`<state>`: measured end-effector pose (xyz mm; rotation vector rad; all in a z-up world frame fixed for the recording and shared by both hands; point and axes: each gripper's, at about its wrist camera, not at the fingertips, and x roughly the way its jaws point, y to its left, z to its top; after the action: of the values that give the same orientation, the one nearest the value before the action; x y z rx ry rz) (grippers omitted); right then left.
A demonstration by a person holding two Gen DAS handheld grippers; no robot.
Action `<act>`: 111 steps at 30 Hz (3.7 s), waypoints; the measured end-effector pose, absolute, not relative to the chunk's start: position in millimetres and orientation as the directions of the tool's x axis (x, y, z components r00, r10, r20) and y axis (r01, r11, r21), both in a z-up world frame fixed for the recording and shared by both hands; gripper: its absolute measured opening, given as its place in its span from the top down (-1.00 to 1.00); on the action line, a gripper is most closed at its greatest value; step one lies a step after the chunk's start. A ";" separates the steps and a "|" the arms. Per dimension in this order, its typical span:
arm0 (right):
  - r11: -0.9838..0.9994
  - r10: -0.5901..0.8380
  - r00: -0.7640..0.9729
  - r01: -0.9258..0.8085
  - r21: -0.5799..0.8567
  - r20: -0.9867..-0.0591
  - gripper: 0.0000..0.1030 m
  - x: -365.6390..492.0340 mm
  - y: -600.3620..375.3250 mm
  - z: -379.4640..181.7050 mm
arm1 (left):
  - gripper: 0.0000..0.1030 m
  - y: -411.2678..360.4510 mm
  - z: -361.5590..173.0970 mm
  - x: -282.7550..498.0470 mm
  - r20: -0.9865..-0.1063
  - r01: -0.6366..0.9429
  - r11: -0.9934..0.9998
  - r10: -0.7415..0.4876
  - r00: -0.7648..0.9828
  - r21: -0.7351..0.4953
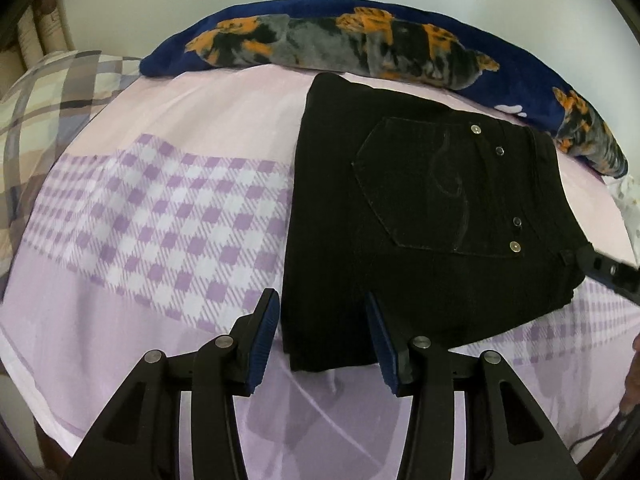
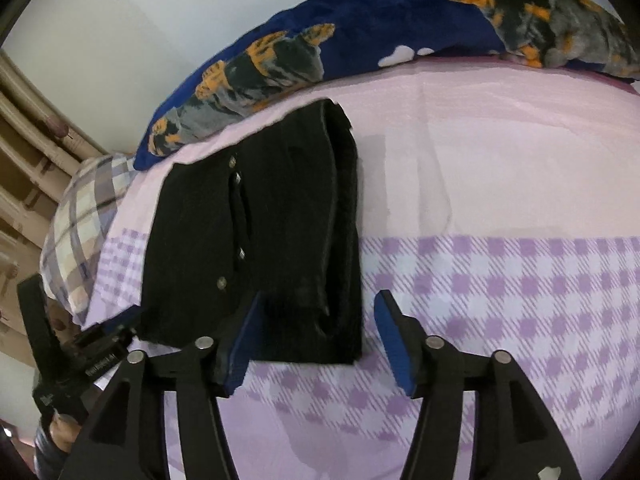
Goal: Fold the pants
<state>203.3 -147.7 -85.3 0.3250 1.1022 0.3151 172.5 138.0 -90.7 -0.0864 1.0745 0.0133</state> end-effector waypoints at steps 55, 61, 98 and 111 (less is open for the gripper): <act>0.969 0.225 0.601 -0.217 0.114 -0.767 -0.97 108.7 -86.1 -29.4 | -0.79 99.0 0.0 60.2 -0.674 -0.196 0.967 0.254 0.694 0.163; 0.969 0.225 0.593 -0.219 0.114 -0.773 -0.97 109.4 -85.6 -32.6 | -0.79 97.8 -2.1 58.7 -0.685 -0.176 0.975 0.219 0.695 0.133; 0.967 0.220 0.572 -0.234 0.100 -0.790 -0.97 110.3 -79.3 -42.2 | -0.79 93.0 -9.6 59.8 -0.698 -0.135 0.984 0.176 0.694 0.114; 0.968 0.214 0.564 -0.229 0.098 -0.798 -0.97 113.5 -80.4 -45.5 | -0.79 91.8 -13.5 63.4 -0.707 -0.106 0.989 0.145 0.693 0.099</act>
<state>113.5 -80.4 -45.5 -0.0174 0.9364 0.2611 63.4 91.8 -13.5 0.0519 0.7934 0.1406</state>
